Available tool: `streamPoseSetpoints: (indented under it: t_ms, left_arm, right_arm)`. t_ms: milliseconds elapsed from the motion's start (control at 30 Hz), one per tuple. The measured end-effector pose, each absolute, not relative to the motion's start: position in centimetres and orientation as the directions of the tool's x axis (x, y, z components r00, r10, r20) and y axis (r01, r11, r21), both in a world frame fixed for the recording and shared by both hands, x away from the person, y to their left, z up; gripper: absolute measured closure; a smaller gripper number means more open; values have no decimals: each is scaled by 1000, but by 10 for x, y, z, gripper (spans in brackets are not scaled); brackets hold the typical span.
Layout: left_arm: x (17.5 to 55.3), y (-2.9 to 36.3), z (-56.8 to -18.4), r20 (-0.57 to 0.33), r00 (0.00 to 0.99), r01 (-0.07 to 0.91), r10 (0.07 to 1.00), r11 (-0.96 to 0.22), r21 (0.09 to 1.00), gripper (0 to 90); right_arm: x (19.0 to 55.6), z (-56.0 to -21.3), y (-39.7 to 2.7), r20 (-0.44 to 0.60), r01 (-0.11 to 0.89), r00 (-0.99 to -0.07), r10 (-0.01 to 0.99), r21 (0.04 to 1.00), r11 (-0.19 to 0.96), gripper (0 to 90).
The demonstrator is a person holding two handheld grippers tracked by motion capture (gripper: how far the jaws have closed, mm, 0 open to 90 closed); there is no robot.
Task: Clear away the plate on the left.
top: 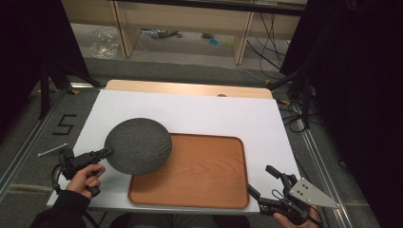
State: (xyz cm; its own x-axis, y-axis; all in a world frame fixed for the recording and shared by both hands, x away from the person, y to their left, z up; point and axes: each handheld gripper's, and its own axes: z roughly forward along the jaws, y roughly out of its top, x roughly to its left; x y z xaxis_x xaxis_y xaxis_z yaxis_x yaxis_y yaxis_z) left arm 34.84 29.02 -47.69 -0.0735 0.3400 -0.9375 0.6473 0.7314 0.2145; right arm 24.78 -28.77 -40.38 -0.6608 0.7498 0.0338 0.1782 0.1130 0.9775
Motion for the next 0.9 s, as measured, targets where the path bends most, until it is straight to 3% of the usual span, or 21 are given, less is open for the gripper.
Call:
streamPoseSetpoints:
  t_ms: [567,900]
  left_arm:
    - [353,240,-477,-917,-29,753,397,612,241,836]
    - [356,208,-478,-924,-11,807,381,549,217,831]
  right_arm:
    - [248,-404,-287,34,178,-662,749,977,114,160]
    - [247,-404,-287,34,180,-663,748,977,115,161]
